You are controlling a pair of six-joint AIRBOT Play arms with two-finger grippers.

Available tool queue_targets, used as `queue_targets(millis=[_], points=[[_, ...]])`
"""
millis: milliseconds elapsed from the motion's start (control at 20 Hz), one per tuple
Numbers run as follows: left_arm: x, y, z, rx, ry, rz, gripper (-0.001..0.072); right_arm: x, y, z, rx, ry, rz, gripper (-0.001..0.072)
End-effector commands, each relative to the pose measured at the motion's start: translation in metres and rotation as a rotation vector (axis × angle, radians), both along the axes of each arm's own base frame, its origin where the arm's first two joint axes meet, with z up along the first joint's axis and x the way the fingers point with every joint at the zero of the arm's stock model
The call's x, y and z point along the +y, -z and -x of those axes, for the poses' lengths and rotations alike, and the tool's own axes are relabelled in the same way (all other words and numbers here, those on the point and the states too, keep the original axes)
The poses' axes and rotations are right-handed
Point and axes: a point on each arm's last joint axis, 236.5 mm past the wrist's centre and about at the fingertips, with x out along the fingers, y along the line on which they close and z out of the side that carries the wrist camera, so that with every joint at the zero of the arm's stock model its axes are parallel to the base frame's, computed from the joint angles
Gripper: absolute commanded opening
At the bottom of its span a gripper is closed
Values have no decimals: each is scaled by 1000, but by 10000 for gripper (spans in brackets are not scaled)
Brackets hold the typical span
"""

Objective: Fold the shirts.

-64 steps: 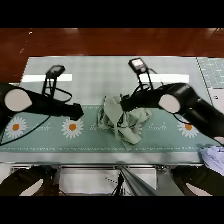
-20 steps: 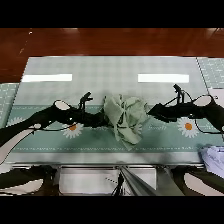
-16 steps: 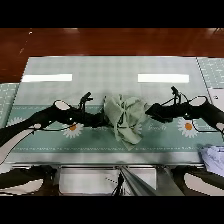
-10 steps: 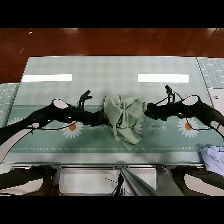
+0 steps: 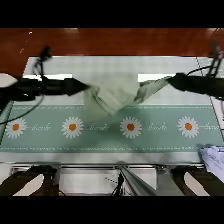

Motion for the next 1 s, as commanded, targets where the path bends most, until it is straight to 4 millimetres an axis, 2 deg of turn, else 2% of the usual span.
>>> queue_targets(millis=[0, 150, 250, 300, 350, 450, 600, 700, 800, 950], points=[[27, -106, 15, -240, -5, -10, 25, -8, -101, 16, -244, 27, 39, 26], [37, -181, 28, -418, -23, -36, 25, -7, -167, 34, -396, 23, 70, 26], [45, -212, 34, -499, -56, -95, 25, -5, -190, 51, -432, -1, 124, 26], [52, -219, 37, -512, -78, -145, 24, -6, -192, 62, -417, -18, 173, 26], [59, -218, 39, -504, -98, -206, 24, -10, -187, 72, -385, -27, 220, 26], [73, -204, 48, -439, -113, -324, 25, -29, -166, 93, -266, 0, 327, 26], [89, -160, 74, -218, -78, -438, 24, -60, -120, 131, -19, 41, 447, 26], [93, -142, 87, -119, -51, -472, 25, -58, -96, 157, 121, -15, 454, 26], [94, -131, 87, -71, -40, -466, 24, -57, -85, 172, 195, -42, 460, 26], [94, -102, 86, 24, -17, -451, 24, -61, -81, 178, 225, -40, 473, 26]])
